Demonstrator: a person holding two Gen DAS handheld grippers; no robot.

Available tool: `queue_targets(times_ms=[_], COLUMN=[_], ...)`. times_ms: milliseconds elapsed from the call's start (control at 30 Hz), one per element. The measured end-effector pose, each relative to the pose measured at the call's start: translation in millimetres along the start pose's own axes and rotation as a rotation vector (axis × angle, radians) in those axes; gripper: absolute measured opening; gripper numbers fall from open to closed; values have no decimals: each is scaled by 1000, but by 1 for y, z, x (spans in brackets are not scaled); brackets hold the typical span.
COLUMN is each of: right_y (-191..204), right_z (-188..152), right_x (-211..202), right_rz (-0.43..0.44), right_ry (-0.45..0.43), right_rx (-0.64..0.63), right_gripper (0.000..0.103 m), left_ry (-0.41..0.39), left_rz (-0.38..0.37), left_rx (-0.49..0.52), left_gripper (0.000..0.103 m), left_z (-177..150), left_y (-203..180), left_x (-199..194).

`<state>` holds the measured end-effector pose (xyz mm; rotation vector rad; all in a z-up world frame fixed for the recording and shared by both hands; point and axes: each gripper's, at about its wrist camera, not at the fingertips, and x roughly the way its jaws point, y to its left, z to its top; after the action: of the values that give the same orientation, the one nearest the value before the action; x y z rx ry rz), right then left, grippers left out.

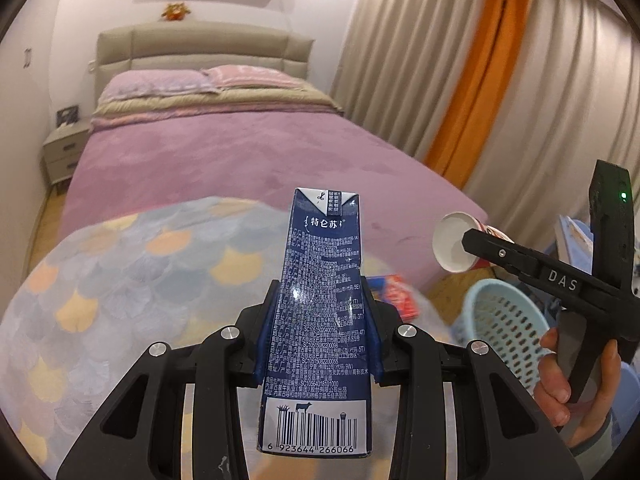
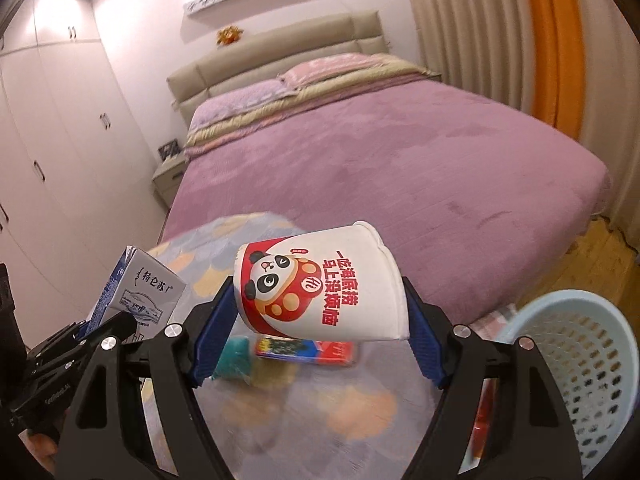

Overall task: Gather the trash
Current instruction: 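Carry the carton and panda-print cup into the blue basket and release both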

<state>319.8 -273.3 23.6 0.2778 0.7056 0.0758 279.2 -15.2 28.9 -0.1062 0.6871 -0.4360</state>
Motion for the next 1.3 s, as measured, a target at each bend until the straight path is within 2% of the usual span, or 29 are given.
queue_targets(times_ms=[233, 533, 700, 933, 1200, 1300], right_y=[-36, -92, -133, -178, -205, -214], right_z=[-6, -26, -44, -65, -85, -87], right_x=[-58, -94, -98, -88, -73, -68], right_rz=[-82, -171, -220, -265, -293, -291], right_ry=[-79, -91, -54, 15, 72, 81], right_rx=[28, 107, 201, 305, 384, 404], right_gripper=[74, 74, 74, 74, 75, 76], left_ry=[-3, 42, 108, 193, 252, 264], left_rz=[-79, -219, -274, -289, -315, -319], left_rx=[88, 171, 173, 183, 212, 202], left_gripper=[35, 34, 34, 34, 35, 40], left_z=[2, -4, -15, -31, -42, -46], left_y=[-62, -136, -166, -195, -219, -219], left_x=[-1, 21, 52, 95, 126, 132])
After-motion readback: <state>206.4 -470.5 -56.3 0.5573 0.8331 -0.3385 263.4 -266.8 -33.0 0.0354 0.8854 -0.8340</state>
